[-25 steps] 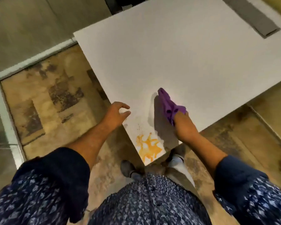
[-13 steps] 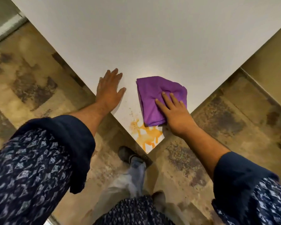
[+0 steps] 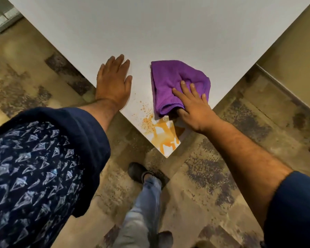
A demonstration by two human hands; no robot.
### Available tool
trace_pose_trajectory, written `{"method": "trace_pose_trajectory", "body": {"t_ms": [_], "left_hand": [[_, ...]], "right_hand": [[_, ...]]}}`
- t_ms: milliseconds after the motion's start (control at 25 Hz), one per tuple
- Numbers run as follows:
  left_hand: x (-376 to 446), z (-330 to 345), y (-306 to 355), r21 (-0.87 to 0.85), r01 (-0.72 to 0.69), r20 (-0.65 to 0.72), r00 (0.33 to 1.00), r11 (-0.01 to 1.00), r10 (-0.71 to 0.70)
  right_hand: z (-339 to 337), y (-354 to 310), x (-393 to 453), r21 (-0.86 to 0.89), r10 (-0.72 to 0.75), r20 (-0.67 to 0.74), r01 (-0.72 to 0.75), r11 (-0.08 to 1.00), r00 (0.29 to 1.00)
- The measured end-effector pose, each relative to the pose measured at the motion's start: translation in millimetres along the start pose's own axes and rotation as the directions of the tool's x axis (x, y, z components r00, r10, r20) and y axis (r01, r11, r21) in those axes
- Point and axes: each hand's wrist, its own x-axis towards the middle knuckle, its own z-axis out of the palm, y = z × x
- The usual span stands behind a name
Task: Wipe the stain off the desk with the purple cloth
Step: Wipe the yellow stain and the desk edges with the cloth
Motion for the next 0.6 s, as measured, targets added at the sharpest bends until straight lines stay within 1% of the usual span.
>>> {"method": "trace_pose_trajectory", "body": {"t_ms": [200, 320, 400, 480, 600], "left_hand": [[-1.9, 8.0, -6.0, -0.058, -0.028, -0.066, 0.998, 0.998, 0.024], [0.4, 8.3, -10.3, -0.073, -0.017, -0.084, 0.996, 0.997, 0.011], [1.0, 7.9, -9.4, -0.071, -0.025, -0.071, 0.997, 0.997, 0.02], [7.0, 4.0, -10.9, -0.049, -0.084, -0.022, 0.996, 0.995, 0.083], [24.5, -2.9, -28.2, -0.002, -0.227, 0.051, 0.973, 0.974, 0.227]], "right_hand": [[15.8, 5.2, -41.9, -0.145, 0.11, -0.041, -0.115, 0.983, 0.993], [30.6, -0.3, -59.3, -0.22, 0.108, -0.076, -0.123, 0.968, 0.991], [33.1, -5.1, -52.2, -0.24, 0.084, -0.155, -0.12, 0.963, 0.984], [32.0, -9.1, -37.6, -0.224, 0.061, -0.212, -0.109, 0.969, 0.975], [45.4, -22.3, -8.5, -0.137, 0.023, -0.187, -0.049, 0.989, 0.982]]}}
